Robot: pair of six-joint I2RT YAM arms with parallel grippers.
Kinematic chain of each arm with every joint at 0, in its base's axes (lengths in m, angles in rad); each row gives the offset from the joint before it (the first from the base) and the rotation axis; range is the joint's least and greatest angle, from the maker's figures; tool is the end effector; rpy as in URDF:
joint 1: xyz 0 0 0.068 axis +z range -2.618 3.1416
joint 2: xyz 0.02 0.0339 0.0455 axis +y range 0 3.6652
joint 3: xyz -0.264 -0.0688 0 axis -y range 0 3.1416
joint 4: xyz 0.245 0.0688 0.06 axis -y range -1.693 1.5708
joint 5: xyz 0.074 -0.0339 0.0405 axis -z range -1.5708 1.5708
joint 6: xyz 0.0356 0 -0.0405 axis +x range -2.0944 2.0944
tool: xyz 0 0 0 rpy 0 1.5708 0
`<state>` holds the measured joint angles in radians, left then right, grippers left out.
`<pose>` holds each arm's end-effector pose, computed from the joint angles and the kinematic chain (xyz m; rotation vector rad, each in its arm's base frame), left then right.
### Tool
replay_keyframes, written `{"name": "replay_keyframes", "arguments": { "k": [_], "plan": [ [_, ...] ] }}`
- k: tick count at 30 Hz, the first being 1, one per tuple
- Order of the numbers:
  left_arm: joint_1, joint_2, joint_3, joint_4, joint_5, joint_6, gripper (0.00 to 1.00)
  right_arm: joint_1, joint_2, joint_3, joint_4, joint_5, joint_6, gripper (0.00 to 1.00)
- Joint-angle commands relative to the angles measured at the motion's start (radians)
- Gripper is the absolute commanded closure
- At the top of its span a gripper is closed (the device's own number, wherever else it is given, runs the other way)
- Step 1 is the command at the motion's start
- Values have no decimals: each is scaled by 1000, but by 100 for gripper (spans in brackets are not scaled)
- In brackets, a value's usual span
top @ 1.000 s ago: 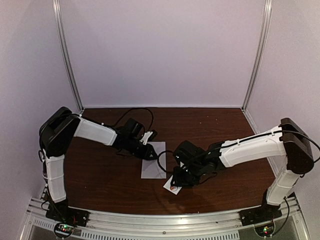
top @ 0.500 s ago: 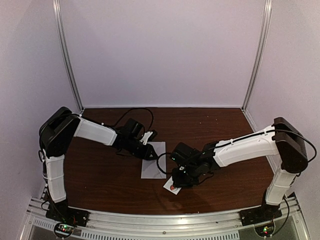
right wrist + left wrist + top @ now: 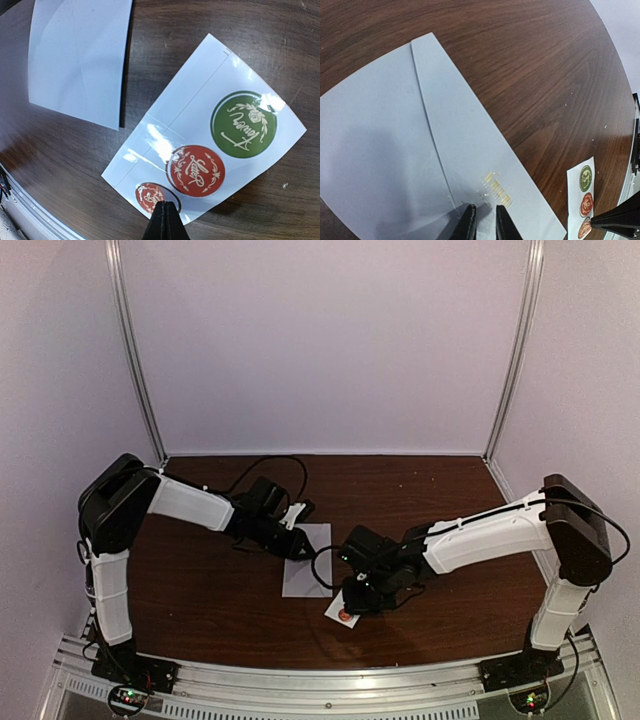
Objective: Place the letter into the envelope and seal it
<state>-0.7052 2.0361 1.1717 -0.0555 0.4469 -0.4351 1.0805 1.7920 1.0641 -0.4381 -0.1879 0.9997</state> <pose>0.3003 -0.2758 0.1176 0.5594 2.6042 -0.9918 0.1560 0.3063 0.1527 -0.1804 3.0168 0.6789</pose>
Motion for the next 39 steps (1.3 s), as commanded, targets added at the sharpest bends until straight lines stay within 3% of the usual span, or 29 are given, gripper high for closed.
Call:
{"name": "replay_keyframes", "arguments": {
  "k": [1, 14, 22, 28, 39],
  "plan": [
    [-8, -13, -15, -105, -44, 19, 86, 4, -20, 30, 5, 36, 8, 100],
    [-13, -147, -2, -97, -96, 66, 84, 4, -132, -28, 101, 45, 7, 100],
    [-109, -249, -58, -14, -21, 20, 60, 4, -115, -33, 112, 43, 4, 100],
    [-150, -263, -173, 143, 88, -159, 66, 5, -115, -47, 116, 43, 9, 100],
    [-237, -173, -255, 296, 102, -270, 73, 6, -115, -73, 126, 44, 19, 100]
  ]
}}
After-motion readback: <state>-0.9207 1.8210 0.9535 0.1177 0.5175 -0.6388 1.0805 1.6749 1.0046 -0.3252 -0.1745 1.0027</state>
